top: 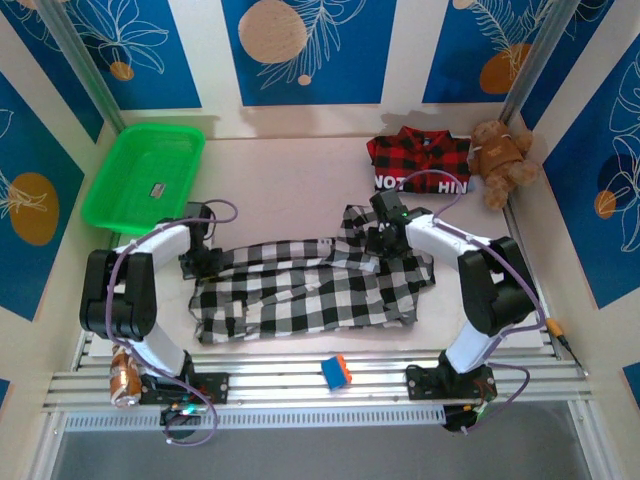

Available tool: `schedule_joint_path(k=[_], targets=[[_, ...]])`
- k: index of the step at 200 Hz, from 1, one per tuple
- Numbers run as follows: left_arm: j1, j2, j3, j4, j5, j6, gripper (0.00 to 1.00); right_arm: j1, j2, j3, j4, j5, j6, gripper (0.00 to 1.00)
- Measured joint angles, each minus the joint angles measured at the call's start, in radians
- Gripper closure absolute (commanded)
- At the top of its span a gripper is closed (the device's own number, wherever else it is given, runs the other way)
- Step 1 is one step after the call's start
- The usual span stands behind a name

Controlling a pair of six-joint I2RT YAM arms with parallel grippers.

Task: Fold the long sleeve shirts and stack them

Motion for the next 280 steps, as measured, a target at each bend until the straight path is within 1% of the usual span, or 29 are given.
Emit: schedule_joint_path(k=[8,12,18,23,27,41,58,71,89,98,108,120,134,147,162,174,187,198,206,219,232,260,280], targets=[[0.000,0.000,-0.002,0.000,-0.004,-0.008,0.75,0.001,0.005,-0.003,0.002,0.000,0.005,0.93],[0.000,0.000,-0.004,0.000,-0.005,-0.017,0.72,0.001,0.006,-0.005,0.004,0.000,0.007,0.88],[0.000,-0.001,-0.006,-0.003,-0.006,-0.031,0.67,0.003,0.010,-0.008,0.006,0.000,0.013,0.80],[0.000,-0.002,-0.007,-0.009,-0.007,-0.043,0.61,0.005,0.011,-0.010,0.006,0.001,0.018,0.71],[0.000,-0.005,-0.007,-0.013,-0.007,-0.044,0.56,0.007,0.011,-0.012,0.005,0.003,0.029,0.67],[0.000,-0.026,-0.013,-0.035,-0.006,-0.082,0.50,0.011,0.011,-0.016,-0.003,0.006,0.037,0.56],[-0.001,-0.089,-0.019,-0.076,-0.002,-0.137,0.38,0.013,-0.001,-0.019,-0.017,0.008,0.034,0.48],[-0.003,-0.179,-0.017,-0.103,0.006,-0.174,0.30,0.015,-0.037,-0.021,-0.047,0.011,0.037,0.43],[-0.016,-0.314,0.017,-0.127,0.024,-0.208,0.21,0.016,-0.122,-0.013,-0.105,0.018,0.039,0.38],[-0.028,-0.361,0.043,-0.126,0.029,-0.226,0.19,0.017,-0.161,0.007,-0.139,0.019,0.031,0.34],[-0.043,-0.399,0.072,-0.115,0.039,-0.235,0.18,0.016,-0.192,0.045,-0.165,0.019,0.024,0.30],[-0.062,-0.414,0.102,-0.090,0.063,-0.241,0.17,0.014,-0.206,0.103,-0.188,0.019,0.005,0.29],[-0.097,-0.386,0.132,-0.049,0.085,-0.243,0.17,-0.001,-0.190,0.197,-0.204,0.006,-0.018,0.29],[-0.145,-0.319,0.165,-0.008,0.113,-0.240,0.18,-0.025,-0.134,0.311,-0.226,-0.012,-0.045,0.30],[-0.211,-0.203,0.212,0.042,0.143,-0.238,0.20,-0.047,-0.021,0.460,-0.239,-0.030,-0.092,0.31],[-0.253,-0.105,0.245,0.087,0.177,-0.240,0.22,-0.060,0.082,0.576,-0.250,-0.039,-0.124,0.34],[-0.280,-0.017,0.266,0.120,0.206,-0.250,0.24,-0.065,0.218,0.717,-0.298,-0.041,-0.154,0.40],[-0.297,0.051,0.280,0.135,0.220,-0.265,0.24,-0.069,0.342,0.845,-0.357,-0.042,-0.162,0.41],[-0.302,0.090,0.285,0.143,0.229,-0.274,0.25,-0.071,0.408,0.899,-0.383,-0.043,-0.163,0.41],[-0.303,0.135,0.286,0.154,0.234,-0.289,0.25,-0.072,0.460,0.912,-0.431,-0.043,-0.154,0.41],[-0.303,0.161,0.286,0.157,0.234,-0.300,0.26,-0.074,0.465,0.887,-0.483,-0.050,-0.136,0.40],[-0.303,0.193,0.278,0.184,0.232,-0.325,0.26,-0.077,0.378,0.740,-0.510,-0.080,-0.122,0.37],[-0.303,0.214,0.250,0.201,0.229,-0.341,0.27,-0.072,0.322,0.653,-0.507,-0.082,-0.161,0.37]])
